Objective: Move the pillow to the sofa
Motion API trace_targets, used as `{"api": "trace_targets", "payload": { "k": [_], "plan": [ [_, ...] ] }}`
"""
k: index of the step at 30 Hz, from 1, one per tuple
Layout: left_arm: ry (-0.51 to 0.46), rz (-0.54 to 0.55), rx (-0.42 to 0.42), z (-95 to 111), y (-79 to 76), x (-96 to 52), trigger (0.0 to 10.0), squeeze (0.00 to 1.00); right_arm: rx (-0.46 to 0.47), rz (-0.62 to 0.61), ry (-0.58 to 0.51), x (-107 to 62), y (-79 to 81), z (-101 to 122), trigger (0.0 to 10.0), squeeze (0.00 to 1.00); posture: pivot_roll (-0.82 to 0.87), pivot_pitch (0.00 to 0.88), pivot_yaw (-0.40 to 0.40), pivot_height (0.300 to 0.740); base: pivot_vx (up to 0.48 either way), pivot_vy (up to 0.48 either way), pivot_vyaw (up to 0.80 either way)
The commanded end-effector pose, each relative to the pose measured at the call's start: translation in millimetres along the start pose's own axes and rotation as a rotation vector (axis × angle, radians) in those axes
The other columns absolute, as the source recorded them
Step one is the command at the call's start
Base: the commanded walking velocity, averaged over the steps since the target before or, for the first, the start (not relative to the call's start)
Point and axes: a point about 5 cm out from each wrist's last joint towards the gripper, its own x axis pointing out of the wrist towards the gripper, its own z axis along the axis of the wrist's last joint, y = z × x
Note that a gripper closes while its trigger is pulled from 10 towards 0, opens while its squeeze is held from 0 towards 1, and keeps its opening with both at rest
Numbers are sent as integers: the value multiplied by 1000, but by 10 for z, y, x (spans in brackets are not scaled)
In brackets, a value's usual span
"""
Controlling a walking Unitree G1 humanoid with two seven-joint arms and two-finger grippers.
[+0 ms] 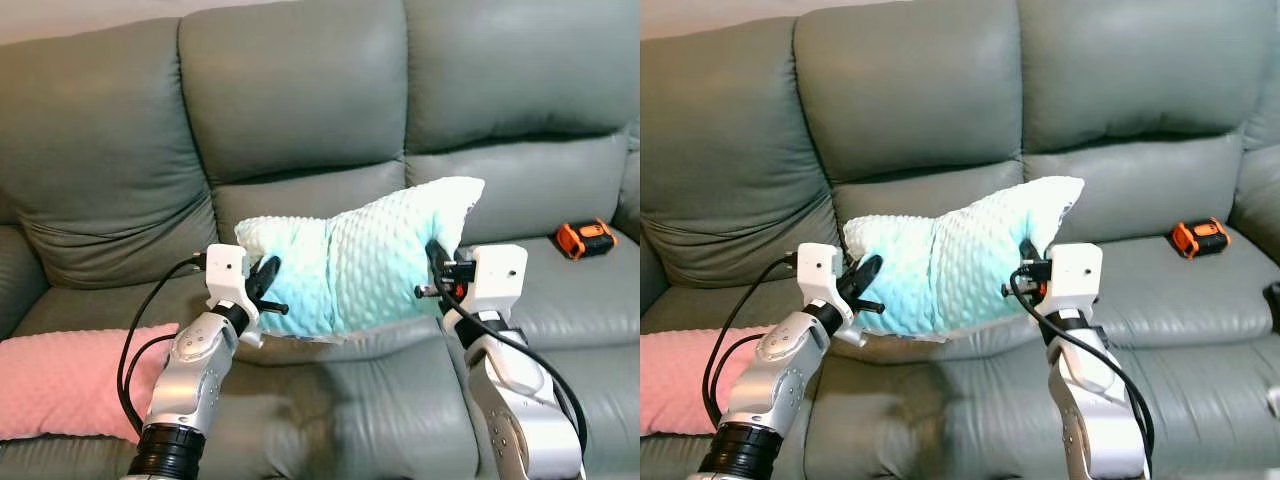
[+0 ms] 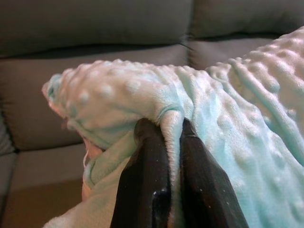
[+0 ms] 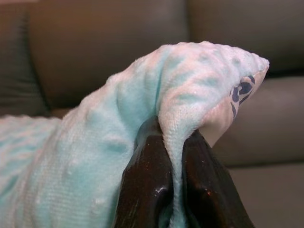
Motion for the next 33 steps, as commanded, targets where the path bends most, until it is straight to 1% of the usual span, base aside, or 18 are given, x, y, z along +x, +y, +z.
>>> {"api": "trace_targets", "payload": {
  "k": [1,6,7,8,9,10,13,16,18,20,22,24,28,33],
  "plan": [
    [29,88,25,-28,169,-51,10000,0,17,29,-19,5,82,39,10000,0,-202,100,109,740,0,0,0],
    [32,76,19,-25,176,-59,10000,0,17,30,-18,5,84,35,10000,0,-201,101,111,740,0,0,0],
    [22,63,71,-6,177,-65,10000,0,18,30,-18,4,87,33,10000,0,-201,101,112,740,0,386,0],
    [19,60,88,0,178,-67,10000,0,18,30,-18,4,88,33,10000,0,-201,101,112,740,0,386,0],
    [-12,29,70,31,159,-79,10000,0,19,30,-18,6,90,33,10000,0,-201,101,112,740,345,0,0],
    [-27,20,57,48,153,-84,10000,0,20,29,-18,5,91,31,10000,0,-202,102,117,740,461,0,0],
    [6,40,83,32,179,-82,10000,0,22,26,-19,4,93,29,10000,0,-202,101,120,740,465,0,0],
    [-11,34,80,44,185,-86,10000,0,24,23,-22,-2,96,30,10000,0,-202,101,124,740,476,0,0],
    [-4,64,79,37,205,-81,10000,0,25,20,-22,-3,95,29,10000,0,-203,101,127,740,465,0,0],
    [1,54,66,29,190,-68,10000,0,25,19,-22,2,92,28,10000,0,-203,101,127,740,0,0,0],
    [-10,1,58,30,125,-75,10000,0,26,17,-23,-2,97,27,10000,0,-202,102,130,740,0,0,0],
    [-2,-23,80,8,76,-79,10000,0,27,15,-23,-3,101,25,10000,0,-201,103,131,740,0,0,0],
    [8,-16,71,-25,66,-90,10000,0,27,13,-22,-8,103,22,10000,0,-202,104,132,740,0,0,0],
    [13,11,81,-40,97,-100,10000,0,25,16,-20,-13,97,19,10000,0,-201,104,128,740,0,0,0]
  ]
}}
